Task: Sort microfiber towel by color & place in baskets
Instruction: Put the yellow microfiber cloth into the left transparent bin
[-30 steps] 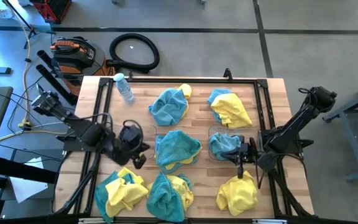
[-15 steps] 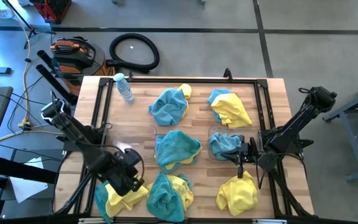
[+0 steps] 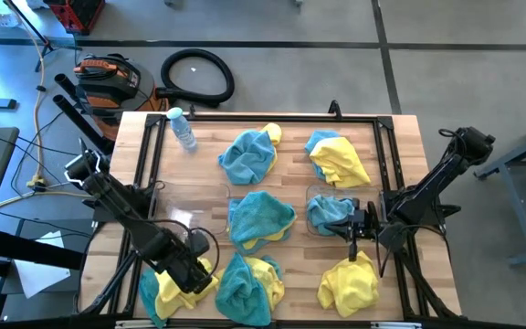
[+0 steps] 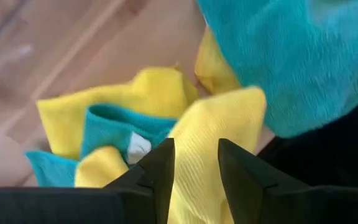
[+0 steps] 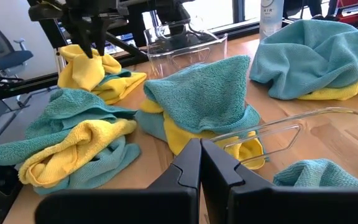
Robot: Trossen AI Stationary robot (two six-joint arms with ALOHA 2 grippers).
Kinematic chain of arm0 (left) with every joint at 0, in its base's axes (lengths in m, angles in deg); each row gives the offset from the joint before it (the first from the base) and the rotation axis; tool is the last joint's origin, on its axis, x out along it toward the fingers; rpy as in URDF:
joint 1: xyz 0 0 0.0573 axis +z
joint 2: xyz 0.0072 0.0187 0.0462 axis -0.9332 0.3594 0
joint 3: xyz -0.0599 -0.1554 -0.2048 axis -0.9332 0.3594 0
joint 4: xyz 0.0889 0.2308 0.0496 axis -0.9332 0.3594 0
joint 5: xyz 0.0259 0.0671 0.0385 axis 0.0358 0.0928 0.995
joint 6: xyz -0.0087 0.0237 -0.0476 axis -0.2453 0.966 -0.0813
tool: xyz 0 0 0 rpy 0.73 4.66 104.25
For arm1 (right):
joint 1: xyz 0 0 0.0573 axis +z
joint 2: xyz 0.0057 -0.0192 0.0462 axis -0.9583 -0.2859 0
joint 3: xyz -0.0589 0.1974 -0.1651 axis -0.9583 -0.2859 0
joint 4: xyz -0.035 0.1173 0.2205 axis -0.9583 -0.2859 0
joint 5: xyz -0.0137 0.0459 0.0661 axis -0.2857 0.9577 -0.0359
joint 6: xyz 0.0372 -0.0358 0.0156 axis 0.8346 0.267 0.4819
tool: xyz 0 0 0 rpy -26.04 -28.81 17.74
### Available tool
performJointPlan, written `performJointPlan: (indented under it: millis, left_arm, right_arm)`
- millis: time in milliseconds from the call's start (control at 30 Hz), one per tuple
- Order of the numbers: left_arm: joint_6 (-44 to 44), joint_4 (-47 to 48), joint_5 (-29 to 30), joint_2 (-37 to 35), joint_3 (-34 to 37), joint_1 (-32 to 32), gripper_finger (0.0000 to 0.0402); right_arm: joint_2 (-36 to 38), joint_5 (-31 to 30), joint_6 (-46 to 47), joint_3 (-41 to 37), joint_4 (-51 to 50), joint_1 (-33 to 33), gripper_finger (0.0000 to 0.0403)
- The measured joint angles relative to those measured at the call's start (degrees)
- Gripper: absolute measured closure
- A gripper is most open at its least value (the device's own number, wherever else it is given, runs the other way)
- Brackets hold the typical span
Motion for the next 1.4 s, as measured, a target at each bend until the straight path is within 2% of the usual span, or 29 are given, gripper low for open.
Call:
performJointPlan:
  millis: [367, 533, 700, 800, 900, 967, 1200, 1400]
  left_arm:
    - [-0.1, -0.1, -3.2, 0.7, 0.0, -1.2, 0.0282]
    - [0.0, -0.4, -7.7, 3.4, 0.0, -2.1, 0.0282]
    - [1.5, -0.3, -9.8, 6.8, 0.0, -2.2, 0.0283]
    - [1.8, -1.3, -12.8, 8.2, 0.0, -1.7, 0.0308]
    - [2.0, -2.4, -13.5, 8.2, 0.0, -1.7, 0.0367]
    - [1.7, -2.5, -13.5, 7.5, 0.0, -1.7, 0.0391]
    - [2.0, 1.8, -8.5, 2.1, -1.9, -2.6, 0.0399]
    - [3.7, 9.5, 5.1, -7.1, -6.3, -4.5, 0.0401]
  right_arm:
    - [0.0, 0.3, 0.1, 0.0, -0.2, 0.0, 0.0403]
    - [0.0, 0.4, 0.9, 0.0, -0.6, 0.0, 0.0403]
    - [0.0, 0.4, 1.7, 0.0, -0.6, 0.0, 0.0403]
    - [0.0, 0.4, 2.0, 0.0, -0.6, 0.0, 0.0403]
    - [0.0, 0.4, 2.0, 0.0, -0.6, 0.0, 0.0403]
    - [0.0, 0.4, 2.0, 0.0, -0.7, 0.0, 0.0403]
    - [0.0, 0.4, 2.0, 0.0, -1.2, 0.0, 0.0403]
    - [0.0, 0.3, 1.9, 0.0, -1.9, 0.0, 0.0403]
